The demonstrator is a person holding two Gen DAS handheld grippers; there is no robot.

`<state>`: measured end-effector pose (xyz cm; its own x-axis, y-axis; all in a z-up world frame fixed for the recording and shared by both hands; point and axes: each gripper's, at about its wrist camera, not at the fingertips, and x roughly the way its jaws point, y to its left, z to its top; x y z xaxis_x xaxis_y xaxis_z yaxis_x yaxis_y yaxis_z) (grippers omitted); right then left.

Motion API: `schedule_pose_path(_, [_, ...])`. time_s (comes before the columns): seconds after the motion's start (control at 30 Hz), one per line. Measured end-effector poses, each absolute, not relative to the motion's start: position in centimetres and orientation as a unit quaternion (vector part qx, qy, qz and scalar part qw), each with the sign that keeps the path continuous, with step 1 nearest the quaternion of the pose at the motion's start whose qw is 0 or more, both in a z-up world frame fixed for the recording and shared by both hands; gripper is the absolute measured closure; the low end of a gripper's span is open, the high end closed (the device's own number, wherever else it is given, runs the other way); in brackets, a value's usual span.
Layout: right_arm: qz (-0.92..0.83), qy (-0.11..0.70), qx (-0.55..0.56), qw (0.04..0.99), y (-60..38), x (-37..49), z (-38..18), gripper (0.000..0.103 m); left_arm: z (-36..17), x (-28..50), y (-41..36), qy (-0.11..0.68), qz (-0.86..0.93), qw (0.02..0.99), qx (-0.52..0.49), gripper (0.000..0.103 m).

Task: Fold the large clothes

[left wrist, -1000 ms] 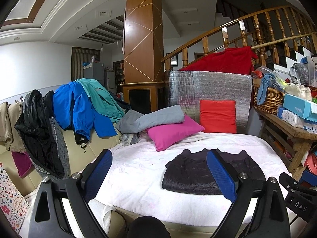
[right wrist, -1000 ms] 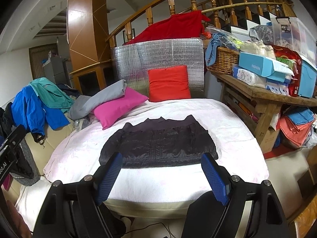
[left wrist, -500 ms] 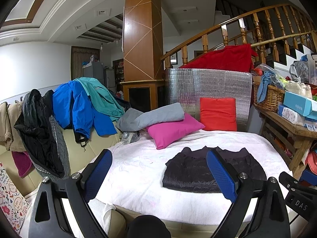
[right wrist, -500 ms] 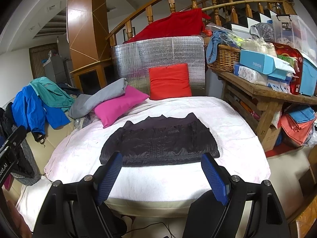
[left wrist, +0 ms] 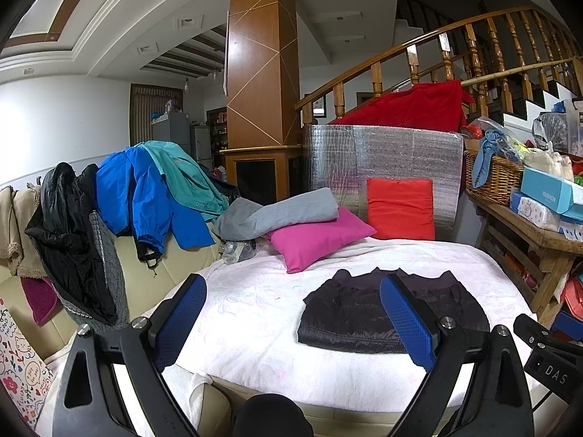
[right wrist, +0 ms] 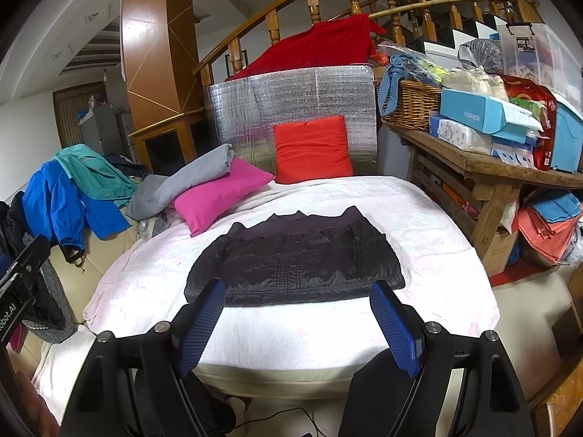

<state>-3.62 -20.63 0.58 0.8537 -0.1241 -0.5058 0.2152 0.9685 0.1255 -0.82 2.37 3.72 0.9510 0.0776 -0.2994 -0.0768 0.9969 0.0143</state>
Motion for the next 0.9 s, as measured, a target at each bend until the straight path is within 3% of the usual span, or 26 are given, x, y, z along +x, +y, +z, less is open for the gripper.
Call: schedule_pose_path(0.9, [-0.091,0.254,0.095,0.958,-19.92,-3.61,0.54,0.019,3.42,-0.89,2.05,0.156,0.039,0.987,0.002,0.007])
